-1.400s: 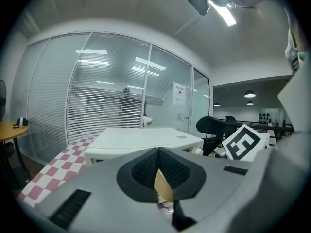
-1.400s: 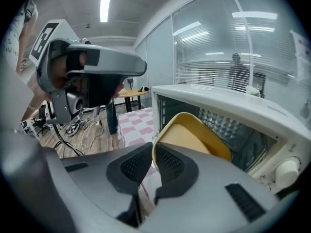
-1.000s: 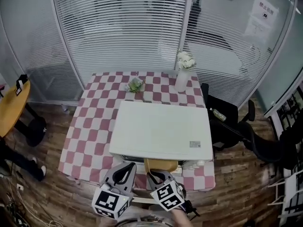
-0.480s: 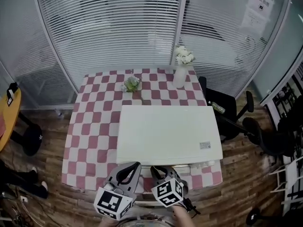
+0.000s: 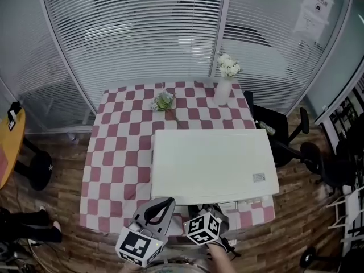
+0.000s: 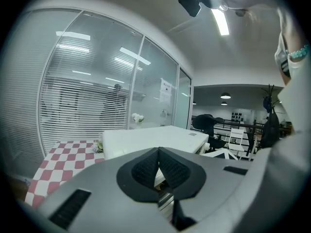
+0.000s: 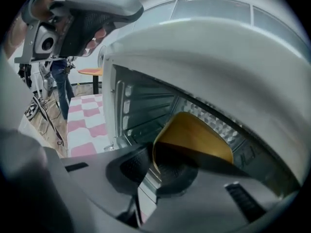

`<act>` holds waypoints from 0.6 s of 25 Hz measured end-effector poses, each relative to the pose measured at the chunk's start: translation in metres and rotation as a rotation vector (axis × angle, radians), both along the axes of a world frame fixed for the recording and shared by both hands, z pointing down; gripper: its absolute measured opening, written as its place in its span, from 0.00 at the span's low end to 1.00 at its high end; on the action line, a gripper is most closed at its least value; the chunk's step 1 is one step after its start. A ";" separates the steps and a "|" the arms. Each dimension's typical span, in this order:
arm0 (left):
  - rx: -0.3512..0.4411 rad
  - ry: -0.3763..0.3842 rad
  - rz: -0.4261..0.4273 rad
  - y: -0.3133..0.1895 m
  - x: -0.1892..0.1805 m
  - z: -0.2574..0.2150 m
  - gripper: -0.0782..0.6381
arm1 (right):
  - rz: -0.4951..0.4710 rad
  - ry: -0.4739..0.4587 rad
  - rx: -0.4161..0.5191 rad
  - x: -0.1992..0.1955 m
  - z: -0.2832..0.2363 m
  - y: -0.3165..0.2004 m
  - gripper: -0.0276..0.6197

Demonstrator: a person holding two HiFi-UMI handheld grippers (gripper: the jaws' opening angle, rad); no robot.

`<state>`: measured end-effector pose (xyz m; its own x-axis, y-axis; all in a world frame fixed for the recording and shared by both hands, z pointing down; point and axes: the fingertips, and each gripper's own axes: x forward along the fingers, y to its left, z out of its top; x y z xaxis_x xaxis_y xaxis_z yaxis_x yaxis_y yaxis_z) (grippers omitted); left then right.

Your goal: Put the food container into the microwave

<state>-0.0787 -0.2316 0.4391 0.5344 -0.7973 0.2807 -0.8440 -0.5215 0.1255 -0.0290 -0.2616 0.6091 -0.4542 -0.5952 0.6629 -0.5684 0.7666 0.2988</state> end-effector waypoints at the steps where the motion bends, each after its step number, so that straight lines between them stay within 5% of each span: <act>1: 0.002 0.002 0.009 -0.001 0.000 0.000 0.12 | 0.006 0.006 0.002 -0.001 0.001 -0.002 0.07; 15: 0.011 -0.002 0.075 -0.002 -0.009 0.001 0.12 | 0.055 0.045 0.010 -0.009 0.021 -0.010 0.09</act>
<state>-0.0873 -0.2337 0.4406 0.5919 -0.7584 0.2729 -0.8030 -0.5843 0.1178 -0.0376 -0.2711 0.6305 -0.3905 -0.6253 0.6757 -0.5957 0.7312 0.3324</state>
